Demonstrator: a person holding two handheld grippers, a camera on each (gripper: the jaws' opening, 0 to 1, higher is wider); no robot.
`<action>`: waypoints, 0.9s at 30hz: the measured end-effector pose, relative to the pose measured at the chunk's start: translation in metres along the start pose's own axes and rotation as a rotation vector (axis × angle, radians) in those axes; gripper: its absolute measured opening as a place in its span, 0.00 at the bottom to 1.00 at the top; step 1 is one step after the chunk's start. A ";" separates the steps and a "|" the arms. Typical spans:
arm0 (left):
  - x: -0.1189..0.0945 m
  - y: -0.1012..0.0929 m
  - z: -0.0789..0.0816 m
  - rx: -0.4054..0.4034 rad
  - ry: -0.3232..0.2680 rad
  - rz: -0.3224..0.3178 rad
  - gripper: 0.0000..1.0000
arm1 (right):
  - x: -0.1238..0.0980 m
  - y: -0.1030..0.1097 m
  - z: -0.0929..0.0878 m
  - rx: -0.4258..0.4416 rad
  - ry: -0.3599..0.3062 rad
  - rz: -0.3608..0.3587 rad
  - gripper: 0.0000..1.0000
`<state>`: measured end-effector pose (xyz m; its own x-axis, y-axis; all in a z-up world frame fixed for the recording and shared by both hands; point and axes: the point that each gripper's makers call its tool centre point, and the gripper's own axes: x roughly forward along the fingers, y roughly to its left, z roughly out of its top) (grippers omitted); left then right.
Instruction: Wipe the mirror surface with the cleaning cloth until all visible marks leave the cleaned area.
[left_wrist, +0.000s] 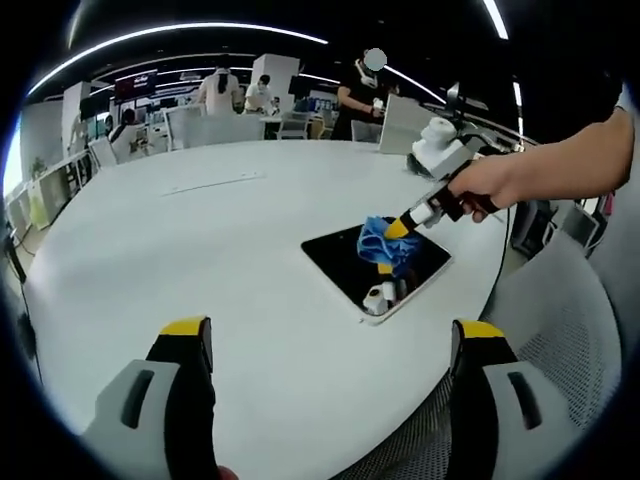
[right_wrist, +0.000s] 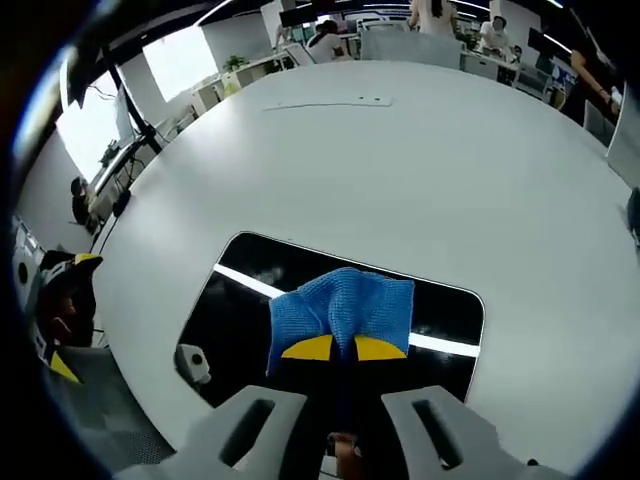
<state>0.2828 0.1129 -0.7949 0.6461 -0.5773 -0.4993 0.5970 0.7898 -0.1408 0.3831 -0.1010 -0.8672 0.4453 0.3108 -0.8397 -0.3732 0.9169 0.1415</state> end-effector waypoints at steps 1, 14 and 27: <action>0.000 -0.001 0.000 0.008 0.003 -0.002 0.98 | -0.002 0.001 -0.003 0.011 -0.011 0.001 0.00; 0.001 -0.002 -0.003 0.007 0.013 -0.007 0.99 | -0.015 0.014 -0.028 0.019 -0.027 0.019 0.00; 0.002 -0.003 -0.007 0.005 0.034 -0.012 0.98 | -0.026 0.023 -0.047 0.021 -0.049 0.023 0.00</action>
<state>0.2784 0.1108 -0.8011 0.6227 -0.5790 -0.5263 0.6066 0.7821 -0.1428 0.3244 -0.0995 -0.8664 0.4765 0.3429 -0.8095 -0.3665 0.9144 0.1716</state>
